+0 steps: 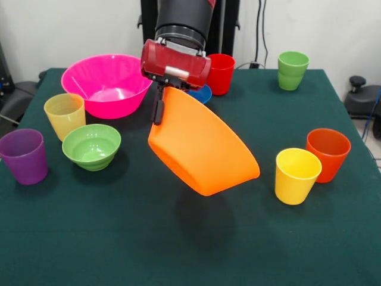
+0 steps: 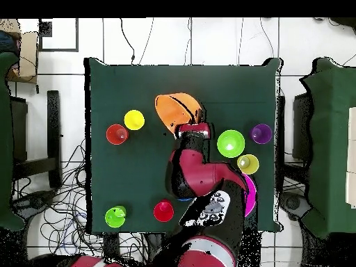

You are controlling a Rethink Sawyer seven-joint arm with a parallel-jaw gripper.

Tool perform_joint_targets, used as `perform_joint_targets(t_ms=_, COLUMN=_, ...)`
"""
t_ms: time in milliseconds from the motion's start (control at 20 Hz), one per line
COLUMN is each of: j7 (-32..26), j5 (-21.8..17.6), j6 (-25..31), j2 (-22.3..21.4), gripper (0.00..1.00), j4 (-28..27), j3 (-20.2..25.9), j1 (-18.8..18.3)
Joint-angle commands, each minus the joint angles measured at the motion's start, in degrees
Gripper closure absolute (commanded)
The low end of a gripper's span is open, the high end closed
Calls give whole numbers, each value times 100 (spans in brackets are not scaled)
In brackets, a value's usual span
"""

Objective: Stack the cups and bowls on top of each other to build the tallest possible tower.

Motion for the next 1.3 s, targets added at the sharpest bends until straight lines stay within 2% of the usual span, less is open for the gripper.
perform_joint_targets(t_ms=50, j7=33, j5=483, j6=-485, j2=525, gripper=100, j4=-371, j3=-116, j1=216)
perform_joint_targets(t_ms=850, j7=-214, j5=1020, j6=-1490, j2=894, gripper=100, j4=-468, j3=-934, j1=418)
perform_joint_targets(t_ms=1300, j7=-152, j5=1363, j6=-1715, j2=1127, gripper=100, j4=-505, j3=-1178, j1=575)
